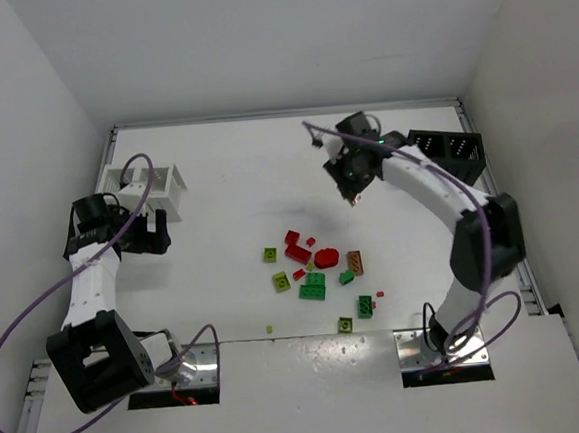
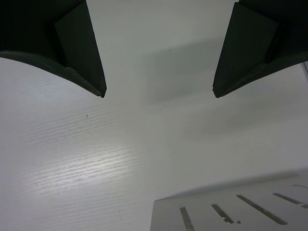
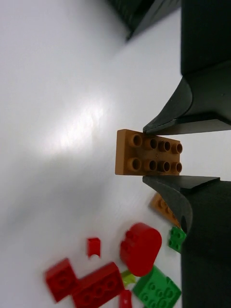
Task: Sort the legos into containers by color
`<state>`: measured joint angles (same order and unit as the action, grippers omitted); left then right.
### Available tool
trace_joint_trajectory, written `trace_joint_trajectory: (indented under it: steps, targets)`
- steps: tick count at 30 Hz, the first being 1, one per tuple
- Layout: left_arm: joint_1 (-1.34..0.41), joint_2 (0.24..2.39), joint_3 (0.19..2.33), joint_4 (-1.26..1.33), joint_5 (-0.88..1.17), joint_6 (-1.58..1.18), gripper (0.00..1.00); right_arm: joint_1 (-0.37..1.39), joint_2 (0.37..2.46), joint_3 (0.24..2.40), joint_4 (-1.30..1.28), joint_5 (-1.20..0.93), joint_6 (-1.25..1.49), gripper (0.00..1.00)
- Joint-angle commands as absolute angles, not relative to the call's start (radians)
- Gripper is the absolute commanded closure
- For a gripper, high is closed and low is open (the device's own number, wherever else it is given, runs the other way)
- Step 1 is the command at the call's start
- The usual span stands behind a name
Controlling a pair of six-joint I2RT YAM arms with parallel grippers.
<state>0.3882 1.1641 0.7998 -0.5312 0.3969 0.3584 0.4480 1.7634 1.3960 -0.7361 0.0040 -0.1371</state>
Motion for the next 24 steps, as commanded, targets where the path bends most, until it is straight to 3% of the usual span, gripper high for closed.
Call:
trace_joint_trajectory:
  steps: [1, 8, 16, 24]
  targets:
    - [0.408, 1.173, 0.83, -0.495, 0.455, 0.35, 0.0, 0.365, 1.603, 1.476, -0.695, 0.102, -0.086, 1.0]
    - [0.408, 1.192, 0.868, -0.495, 0.52, 0.327, 0.0, 0.106, 1.508, 1.523, -0.65, 0.167, -0.107, 1.0]
    - [0.399, 1.192, 0.888, -0.474, 0.532, 0.336, 0.0, -0.216, 1.633, 1.62, -0.629, 0.065, -0.118, 1.0]
    - [0.39, 1.201, 0.859, -0.431, 0.523, 0.327, 0.0, -0.293, 1.747, 1.643, -0.577, -0.02, -0.089, 1.0]
